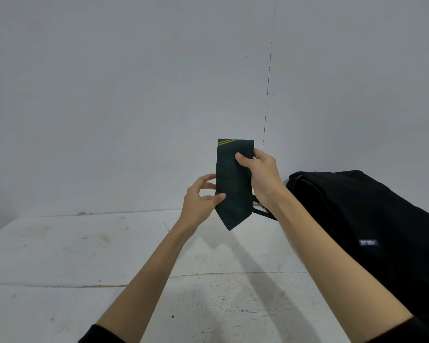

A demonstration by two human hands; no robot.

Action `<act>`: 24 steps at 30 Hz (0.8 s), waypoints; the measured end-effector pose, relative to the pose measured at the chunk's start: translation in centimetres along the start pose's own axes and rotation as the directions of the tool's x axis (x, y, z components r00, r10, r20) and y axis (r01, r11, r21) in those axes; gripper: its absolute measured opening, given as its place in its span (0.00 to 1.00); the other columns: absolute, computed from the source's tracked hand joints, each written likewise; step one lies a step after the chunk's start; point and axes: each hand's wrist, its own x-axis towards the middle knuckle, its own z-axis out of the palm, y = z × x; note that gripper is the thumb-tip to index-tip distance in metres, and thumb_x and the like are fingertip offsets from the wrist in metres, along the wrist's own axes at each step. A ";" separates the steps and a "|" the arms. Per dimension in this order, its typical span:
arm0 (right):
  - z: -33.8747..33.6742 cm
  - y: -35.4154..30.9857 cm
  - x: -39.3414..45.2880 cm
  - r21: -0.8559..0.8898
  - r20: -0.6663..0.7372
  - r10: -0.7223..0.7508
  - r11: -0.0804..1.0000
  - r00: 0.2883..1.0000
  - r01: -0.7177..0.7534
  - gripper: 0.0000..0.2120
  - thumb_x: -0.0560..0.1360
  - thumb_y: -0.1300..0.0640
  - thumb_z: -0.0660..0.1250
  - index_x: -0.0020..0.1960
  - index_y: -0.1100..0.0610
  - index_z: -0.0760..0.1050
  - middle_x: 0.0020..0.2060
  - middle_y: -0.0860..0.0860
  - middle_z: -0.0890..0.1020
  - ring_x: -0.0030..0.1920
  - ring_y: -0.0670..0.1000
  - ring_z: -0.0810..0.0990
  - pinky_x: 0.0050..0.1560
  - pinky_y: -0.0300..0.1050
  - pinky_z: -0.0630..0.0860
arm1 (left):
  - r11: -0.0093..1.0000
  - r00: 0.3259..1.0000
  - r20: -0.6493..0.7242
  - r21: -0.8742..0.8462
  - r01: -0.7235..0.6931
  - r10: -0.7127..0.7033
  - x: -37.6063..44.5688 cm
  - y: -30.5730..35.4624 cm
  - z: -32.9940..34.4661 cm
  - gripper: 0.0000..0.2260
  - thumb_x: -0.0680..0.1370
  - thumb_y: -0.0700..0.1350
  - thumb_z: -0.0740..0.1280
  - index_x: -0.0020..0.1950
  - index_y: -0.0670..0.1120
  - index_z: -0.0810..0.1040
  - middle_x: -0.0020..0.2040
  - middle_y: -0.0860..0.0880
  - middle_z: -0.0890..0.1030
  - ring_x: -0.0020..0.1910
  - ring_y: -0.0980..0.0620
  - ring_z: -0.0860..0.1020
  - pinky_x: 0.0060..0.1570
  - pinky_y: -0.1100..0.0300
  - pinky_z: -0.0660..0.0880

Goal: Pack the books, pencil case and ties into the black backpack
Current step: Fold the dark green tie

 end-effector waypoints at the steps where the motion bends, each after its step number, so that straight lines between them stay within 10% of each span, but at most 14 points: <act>1: 0.0 -0.1 0.0 0.006 0.009 -0.001 1.000 1.000 0.001 0.12 0.76 0.60 0.66 0.59 0.60 0.76 0.50 0.55 0.82 0.47 0.53 0.81 0.46 0.47 0.79 | 1.000 0.999 0.036 0.013 -0.006 0.006 0.1 0.1 -0.2 0.16 0.76 0.39 0.68 0.62 0.50 0.73 0.58 0.51 0.76 0.49 0.48 0.80 0.48 0.60 0.76; 8: 0.2 -0.5 0.1 -0.030 0.031 -0.028 0.999 0.999 0.029 0.11 0.76 0.60 0.66 0.58 0.59 0.76 0.50 0.54 0.83 0.51 0.56 0.80 0.53 0.53 0.78 | 0.998 0.990 0.138 0.065 -0.018 0.009 -0.1 0.1 -0.2 0.06 0.78 0.41 0.66 0.54 0.45 0.75 0.55 0.51 0.79 0.56 0.52 0.77 0.53 0.63 0.73; 18: 1.3 0.2 0.3 -0.111 -0.109 -0.173 0.981 0.979 0.161 0.04 0.81 0.60 0.57 0.53 0.54 0.70 0.46 0.47 0.78 0.47 0.48 0.76 0.46 0.42 0.74 | 0.969 0.987 0.125 0.211 -0.129 0.104 -0.9 -0.6 1.3 0.07 0.78 0.40 0.66 0.55 0.46 0.76 0.34 0.51 0.74 0.37 0.54 0.74 0.47 0.62 0.73; 21: 1.2 0.8 0.2 -0.132 -0.124 -0.194 0.975 0.973 0.178 0.04 0.80 0.61 0.57 0.52 0.54 0.70 0.45 0.46 0.77 0.45 0.47 0.75 0.47 0.42 0.74 | 0.948 0.988 0.128 0.293 -0.122 0.088 -0.7 -0.3 0.9 0.03 0.77 0.42 0.68 0.49 0.46 0.77 0.38 0.52 0.77 0.40 0.55 0.75 0.46 0.62 0.72; 24: 1.0 1.2 0.1 -0.157 -0.100 -0.222 0.966 0.970 0.204 0.04 0.80 0.61 0.58 0.53 0.55 0.70 0.45 0.47 0.77 0.46 0.48 0.76 0.47 0.43 0.74 | 1.000 0.962 0.271 0.006 -0.024 0.021 -0.3 0.7 0.0 0.12 0.76 0.43 0.69 0.58 0.49 0.75 0.53 0.54 0.79 0.52 0.56 0.78 0.54 0.60 0.75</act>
